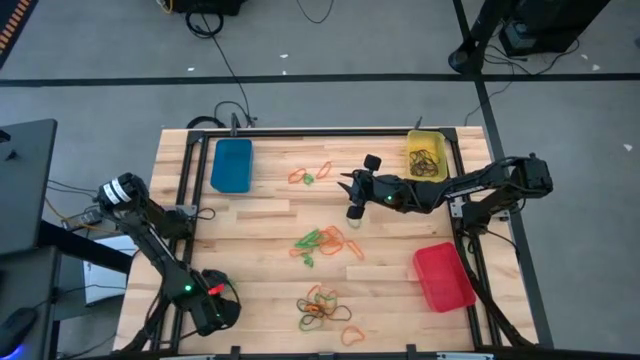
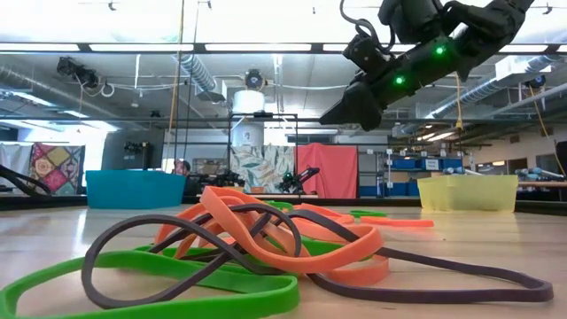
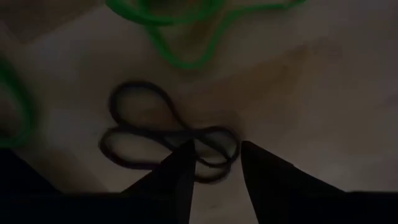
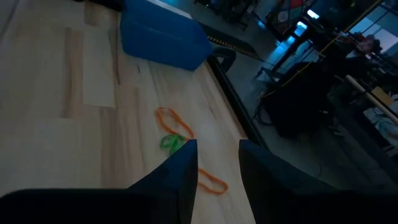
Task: Sort rubber bands into baskets
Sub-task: Put the brown rubber band into the yellow bin
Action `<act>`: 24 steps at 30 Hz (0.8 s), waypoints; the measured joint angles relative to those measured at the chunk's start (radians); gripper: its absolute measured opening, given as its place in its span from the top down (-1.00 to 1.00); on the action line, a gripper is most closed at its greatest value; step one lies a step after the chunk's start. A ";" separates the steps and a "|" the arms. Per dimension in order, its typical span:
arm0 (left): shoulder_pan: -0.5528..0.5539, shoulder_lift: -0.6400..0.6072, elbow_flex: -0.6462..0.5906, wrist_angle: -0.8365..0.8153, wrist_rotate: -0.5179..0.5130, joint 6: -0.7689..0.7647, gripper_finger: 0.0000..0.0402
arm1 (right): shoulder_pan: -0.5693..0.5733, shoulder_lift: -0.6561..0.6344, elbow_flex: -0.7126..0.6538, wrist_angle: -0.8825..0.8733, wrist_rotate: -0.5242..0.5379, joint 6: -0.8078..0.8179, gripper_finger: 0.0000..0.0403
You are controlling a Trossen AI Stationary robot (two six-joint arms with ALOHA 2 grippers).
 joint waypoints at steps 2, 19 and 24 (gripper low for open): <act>0.000 0.013 0.002 -0.003 0.004 0.000 0.33 | 0.000 0.000 0.000 -0.004 0.000 -0.001 0.36; 0.056 -0.026 0.036 0.014 -0.105 0.222 0.99 | 0.012 0.000 0.000 -0.008 -0.026 0.123 0.36; 0.096 -0.066 0.084 -0.003 -0.268 0.407 0.99 | 0.015 0.000 0.000 -0.008 -0.349 0.221 0.36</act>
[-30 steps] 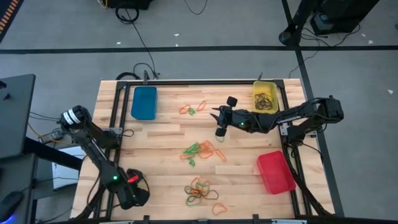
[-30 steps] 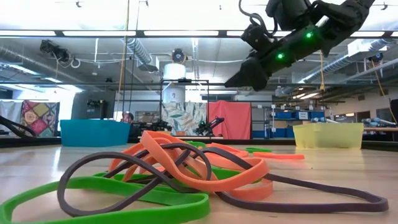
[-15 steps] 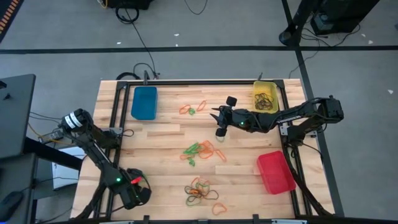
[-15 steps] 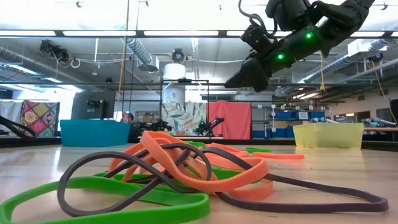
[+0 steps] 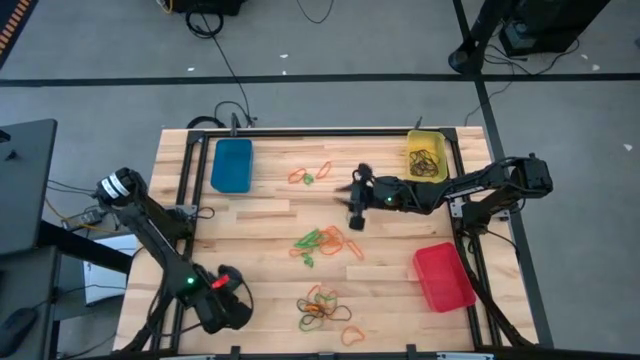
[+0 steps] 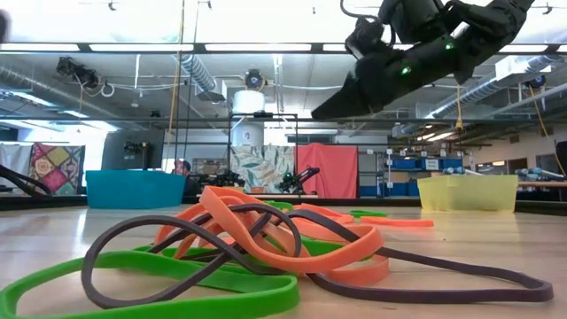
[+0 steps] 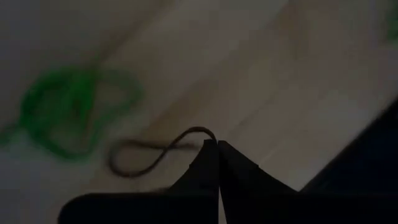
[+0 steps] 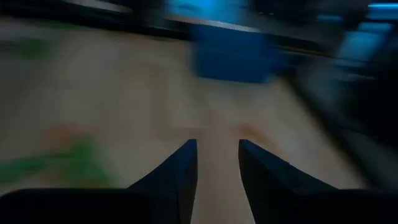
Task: Sort rubber bands into baskets
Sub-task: Put the brown rubber band into the yellow bin
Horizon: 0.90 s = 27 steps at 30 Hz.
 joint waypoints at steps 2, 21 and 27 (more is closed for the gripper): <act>0.033 -0.010 0.014 -0.022 -0.044 0.067 0.99 | 0.007 0.000 0.000 0.007 -0.131 0.022 0.36; 0.650 -0.010 0.027 0.307 -0.048 1.249 0.99 | 0.112 0.000 0.000 0.037 -0.296 0.007 0.16; 0.783 -0.010 0.027 0.499 0.042 1.442 0.99 | 0.110 0.000 0.000 0.039 -0.240 0.006 0.00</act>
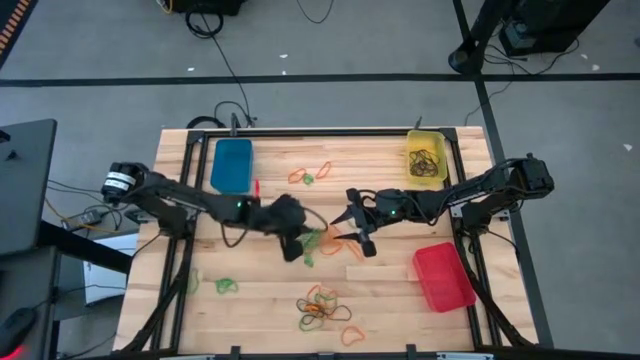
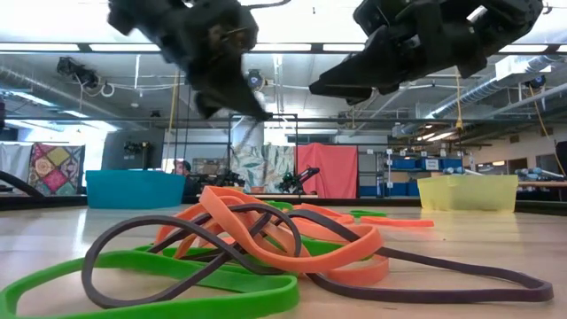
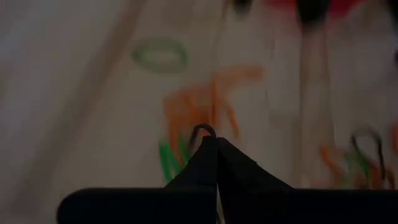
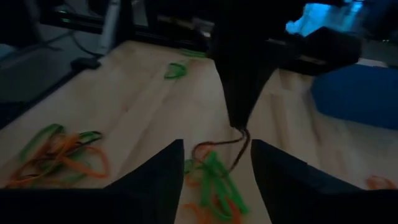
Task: Sort rubber bands into baskets
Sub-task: Put the brown rubber band into the yellow bin
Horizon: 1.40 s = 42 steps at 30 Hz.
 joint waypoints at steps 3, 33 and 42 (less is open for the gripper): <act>0.048 0.000 0.000 0.090 0.043 0.076 0.99 | -0.013 0.000 0.000 0.000 0.051 -0.019 -0.06; 0.184 -0.002 0.000 0.369 0.204 0.214 0.99 | -0.163 0.000 0.000 0.101 -0.030 -0.045 0.16; 0.184 -0.002 0.000 0.447 0.154 0.226 0.99 | -0.161 0.000 0.000 0.125 -0.055 -0.045 0.61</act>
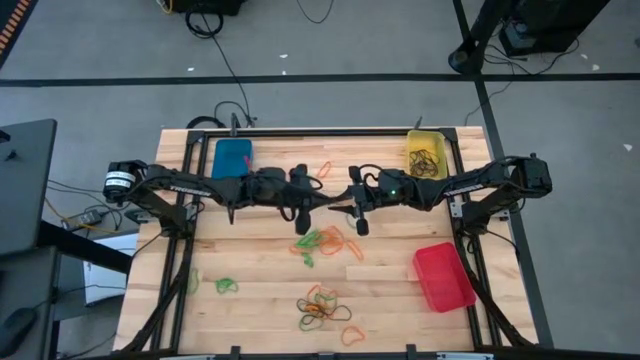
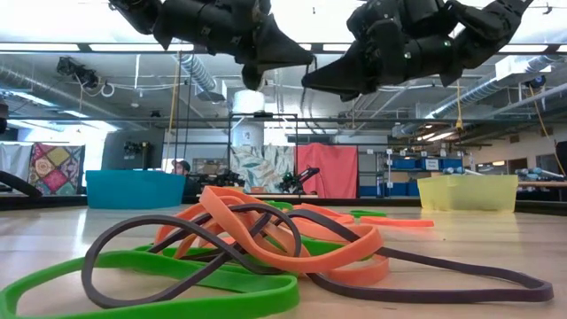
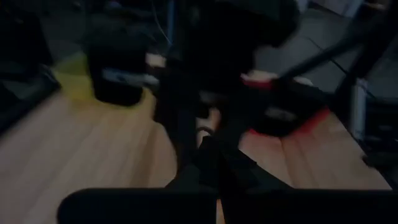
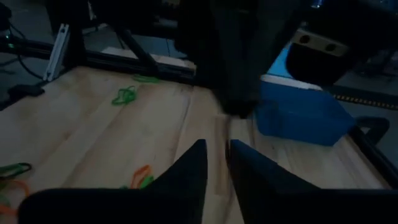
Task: Sort rubber bands into baskets
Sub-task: Put the brown rubber band into the yellow bin
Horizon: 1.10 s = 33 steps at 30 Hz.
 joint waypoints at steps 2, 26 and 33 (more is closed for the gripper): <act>0.000 0.000 0.000 0.022 -0.021 0.006 0.99 | 0.000 0.000 0.000 0.012 0.026 0.014 0.62; 0.002 0.002 0.001 -0.021 -0.037 0.015 0.78 | -0.007 -0.001 0.000 -0.081 0.273 0.022 0.97; 0.005 0.002 -0.008 -0.180 -0.041 -0.007 0.61 | -0.052 -0.056 0.000 -0.329 0.537 0.026 0.97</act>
